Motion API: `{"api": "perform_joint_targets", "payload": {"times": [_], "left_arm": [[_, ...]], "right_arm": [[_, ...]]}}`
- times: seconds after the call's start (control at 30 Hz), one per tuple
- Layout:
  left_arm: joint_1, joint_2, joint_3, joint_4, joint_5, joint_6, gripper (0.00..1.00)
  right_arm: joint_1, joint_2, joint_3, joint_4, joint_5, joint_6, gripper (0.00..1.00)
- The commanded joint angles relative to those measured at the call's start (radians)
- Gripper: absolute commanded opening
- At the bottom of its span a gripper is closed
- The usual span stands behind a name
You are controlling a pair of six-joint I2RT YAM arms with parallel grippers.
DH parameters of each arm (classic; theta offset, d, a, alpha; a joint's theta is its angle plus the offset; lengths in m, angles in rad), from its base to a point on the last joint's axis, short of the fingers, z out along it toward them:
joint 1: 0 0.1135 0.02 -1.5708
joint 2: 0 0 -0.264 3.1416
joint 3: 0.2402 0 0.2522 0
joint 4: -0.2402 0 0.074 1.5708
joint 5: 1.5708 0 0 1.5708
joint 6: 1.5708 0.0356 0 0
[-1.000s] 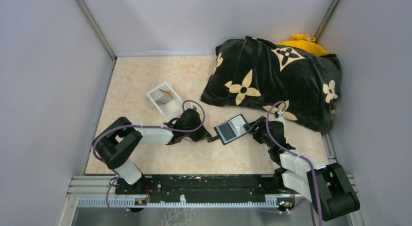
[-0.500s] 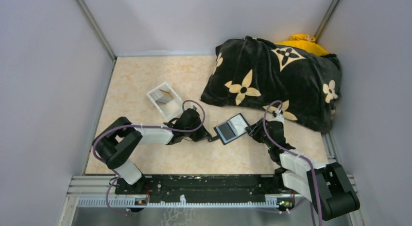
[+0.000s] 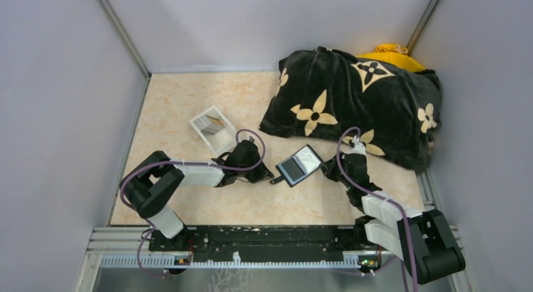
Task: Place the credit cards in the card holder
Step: Close the card holder at the center of the board.
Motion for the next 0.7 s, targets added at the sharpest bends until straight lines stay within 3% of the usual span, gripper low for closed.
{"api": "perform_joint_targets", "payload": {"times": [0.0,0.4,0.67], "left_arm": [[0.007,0.025,-0.021,-0.082,-0.024,0.026,0.00],[0.044,-0.057,-0.039,-0.146,-0.060,0.042,0.00],[0.073,-0.126,-0.069,-0.186,-0.082,0.059,0.01]], "right_arm": [[0.016,0.001,0.068,0.031,-0.015,-0.062,0.01],[0.179,-0.005,0.168,-0.105,0.082,-0.157,0.00],[0.347,-0.016,0.219,-0.218,0.239,-0.216,0.00]]}}
